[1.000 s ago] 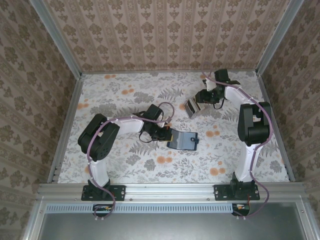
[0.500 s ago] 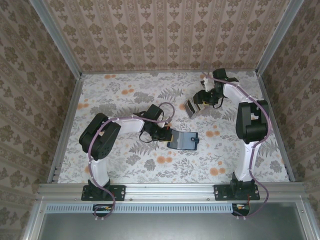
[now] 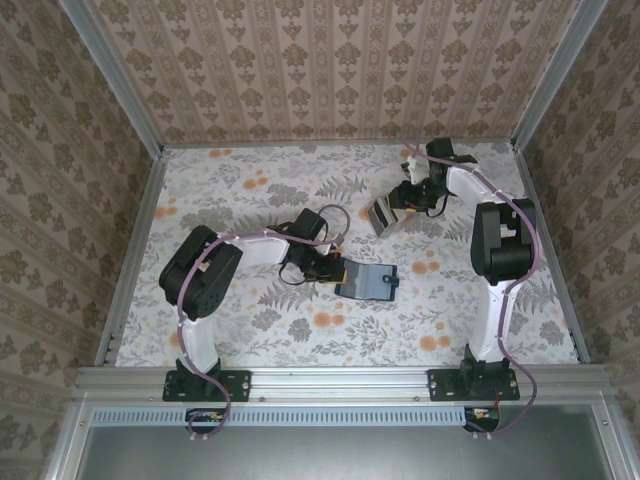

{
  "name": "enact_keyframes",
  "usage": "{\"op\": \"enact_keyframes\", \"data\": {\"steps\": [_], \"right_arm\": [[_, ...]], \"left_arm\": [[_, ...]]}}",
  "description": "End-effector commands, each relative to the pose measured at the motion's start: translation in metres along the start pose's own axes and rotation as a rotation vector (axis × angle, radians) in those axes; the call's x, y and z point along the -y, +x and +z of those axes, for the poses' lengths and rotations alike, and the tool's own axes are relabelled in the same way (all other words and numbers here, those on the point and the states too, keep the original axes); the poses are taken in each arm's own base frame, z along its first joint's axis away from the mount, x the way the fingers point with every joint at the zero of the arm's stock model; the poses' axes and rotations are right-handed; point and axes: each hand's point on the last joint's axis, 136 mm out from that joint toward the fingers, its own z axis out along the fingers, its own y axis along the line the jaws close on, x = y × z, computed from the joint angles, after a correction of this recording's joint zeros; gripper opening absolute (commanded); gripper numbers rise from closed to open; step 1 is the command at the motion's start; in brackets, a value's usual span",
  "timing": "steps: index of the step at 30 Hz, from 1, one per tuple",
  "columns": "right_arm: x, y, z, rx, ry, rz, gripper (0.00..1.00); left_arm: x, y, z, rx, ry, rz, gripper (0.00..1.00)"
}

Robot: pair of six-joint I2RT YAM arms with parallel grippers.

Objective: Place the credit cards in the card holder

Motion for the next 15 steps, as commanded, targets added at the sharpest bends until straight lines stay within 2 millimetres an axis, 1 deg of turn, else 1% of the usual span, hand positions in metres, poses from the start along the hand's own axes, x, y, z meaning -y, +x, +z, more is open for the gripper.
{"op": "enact_keyframes", "data": {"steps": [1,4,8,15], "right_arm": [[-0.013,-0.002,-0.01,0.025,-0.053,-0.003,0.44],[-0.012,-0.003,-0.013,0.037,-0.054,0.001,0.44],[-0.015,-0.005,-0.018,0.054,-0.081,0.01,0.43],[-0.016,-0.006,-0.021,0.062,-0.098,0.014,0.42]], "left_arm": [[-0.002,0.006,0.001,-0.02,-0.013,0.008,0.0],[-0.003,0.007,0.002,-0.024,-0.011,0.005,0.0],[-0.004,0.009,0.001,-0.029,-0.019,0.003,0.0],[-0.001,0.006,0.001,-0.021,-0.013,0.0,0.0]]}}
